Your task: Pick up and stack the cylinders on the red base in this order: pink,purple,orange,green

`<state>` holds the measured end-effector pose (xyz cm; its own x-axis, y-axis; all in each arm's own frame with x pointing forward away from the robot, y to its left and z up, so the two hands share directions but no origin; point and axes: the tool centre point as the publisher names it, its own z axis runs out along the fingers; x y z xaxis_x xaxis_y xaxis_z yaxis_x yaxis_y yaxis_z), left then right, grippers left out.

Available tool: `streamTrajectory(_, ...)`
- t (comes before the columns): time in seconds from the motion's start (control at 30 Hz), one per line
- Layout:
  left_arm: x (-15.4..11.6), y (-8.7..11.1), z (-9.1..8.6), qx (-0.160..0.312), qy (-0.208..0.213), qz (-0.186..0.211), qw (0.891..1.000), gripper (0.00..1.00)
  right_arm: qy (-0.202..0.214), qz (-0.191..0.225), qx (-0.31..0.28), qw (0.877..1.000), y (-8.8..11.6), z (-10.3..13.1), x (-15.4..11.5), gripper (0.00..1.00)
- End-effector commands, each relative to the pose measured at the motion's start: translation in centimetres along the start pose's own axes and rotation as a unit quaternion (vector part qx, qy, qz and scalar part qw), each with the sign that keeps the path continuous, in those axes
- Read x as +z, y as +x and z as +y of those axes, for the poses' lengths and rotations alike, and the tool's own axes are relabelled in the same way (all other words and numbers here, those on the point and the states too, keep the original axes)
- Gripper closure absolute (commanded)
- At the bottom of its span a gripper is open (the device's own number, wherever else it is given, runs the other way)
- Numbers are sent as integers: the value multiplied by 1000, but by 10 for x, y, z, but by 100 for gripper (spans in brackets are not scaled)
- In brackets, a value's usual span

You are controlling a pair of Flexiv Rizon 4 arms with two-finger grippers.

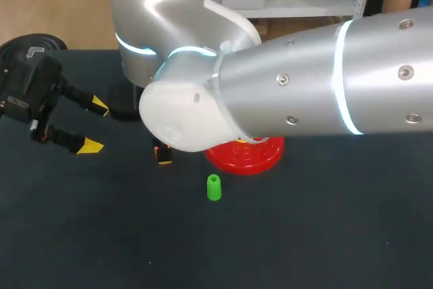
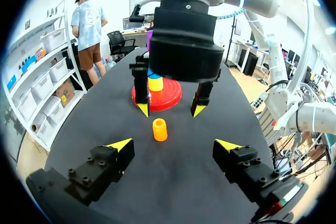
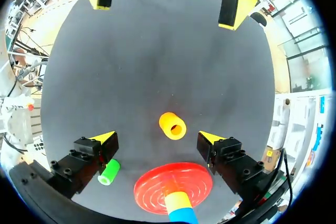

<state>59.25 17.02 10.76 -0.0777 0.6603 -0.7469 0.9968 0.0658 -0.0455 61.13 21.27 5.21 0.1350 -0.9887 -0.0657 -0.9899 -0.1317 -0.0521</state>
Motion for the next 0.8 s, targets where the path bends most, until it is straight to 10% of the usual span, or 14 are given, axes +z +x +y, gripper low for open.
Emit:
streamTrajectory(0.03,0,1,0,1,0,-1,1000,0,-12,4,-4,1000,-7,-8,7,0)
streamTrajectory(0.8,0,1,0,1,0,-1,1000,0,-44,-11,-18,999,-8,-13,27,0)
